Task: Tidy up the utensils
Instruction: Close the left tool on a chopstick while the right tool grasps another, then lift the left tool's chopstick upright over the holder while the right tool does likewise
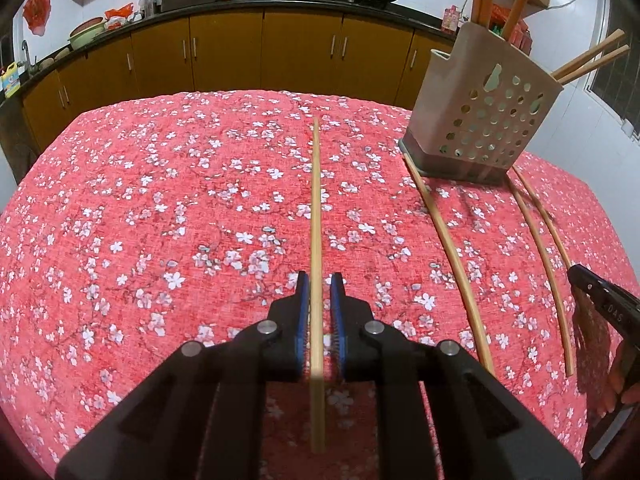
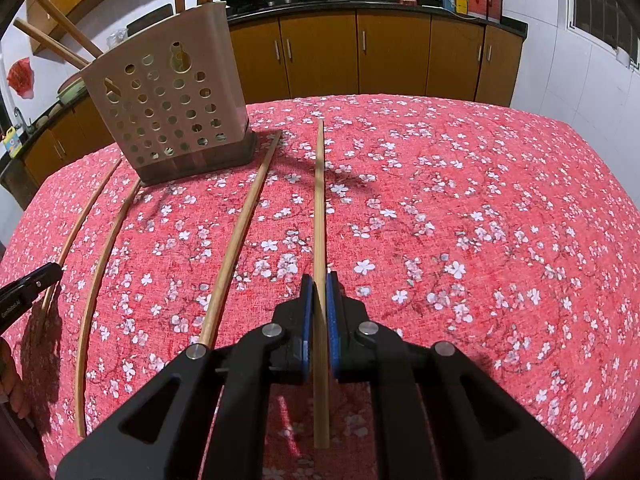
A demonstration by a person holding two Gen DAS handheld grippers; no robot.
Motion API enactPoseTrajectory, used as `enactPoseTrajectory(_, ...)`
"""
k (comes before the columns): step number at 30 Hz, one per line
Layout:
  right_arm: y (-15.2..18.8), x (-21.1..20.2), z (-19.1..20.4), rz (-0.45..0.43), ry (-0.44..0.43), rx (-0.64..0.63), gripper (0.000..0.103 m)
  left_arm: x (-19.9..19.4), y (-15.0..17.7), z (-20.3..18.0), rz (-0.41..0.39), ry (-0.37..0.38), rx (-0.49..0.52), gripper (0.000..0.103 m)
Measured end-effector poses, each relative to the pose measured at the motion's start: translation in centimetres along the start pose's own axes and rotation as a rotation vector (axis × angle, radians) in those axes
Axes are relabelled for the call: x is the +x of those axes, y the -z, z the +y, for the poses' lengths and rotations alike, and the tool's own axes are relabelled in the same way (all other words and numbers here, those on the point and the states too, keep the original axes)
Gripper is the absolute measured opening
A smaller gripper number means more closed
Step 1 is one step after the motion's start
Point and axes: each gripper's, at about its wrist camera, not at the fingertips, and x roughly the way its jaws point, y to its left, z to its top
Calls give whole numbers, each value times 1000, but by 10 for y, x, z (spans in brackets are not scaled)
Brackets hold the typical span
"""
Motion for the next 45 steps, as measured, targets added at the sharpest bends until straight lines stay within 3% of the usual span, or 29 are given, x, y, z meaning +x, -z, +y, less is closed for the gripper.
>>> enactPoseTrajectory(20,3,-5,2,6,0,-1,8,-9,13,-10,8,-30,54,14)
enactPoseTrajectory(28,3,-12,-1,4,-24,7,8,-10,14,-15,21,-46,78,8)
enactPoseTrajectory(34,-5,-49,-6,-90,-43,22,8,-28,5,-6,17,-3,42,8)
enactPoseTrajectory(45,-28,-105,-16,-262,-53,50,8,-93,-22,-6,-137,50,22,8)
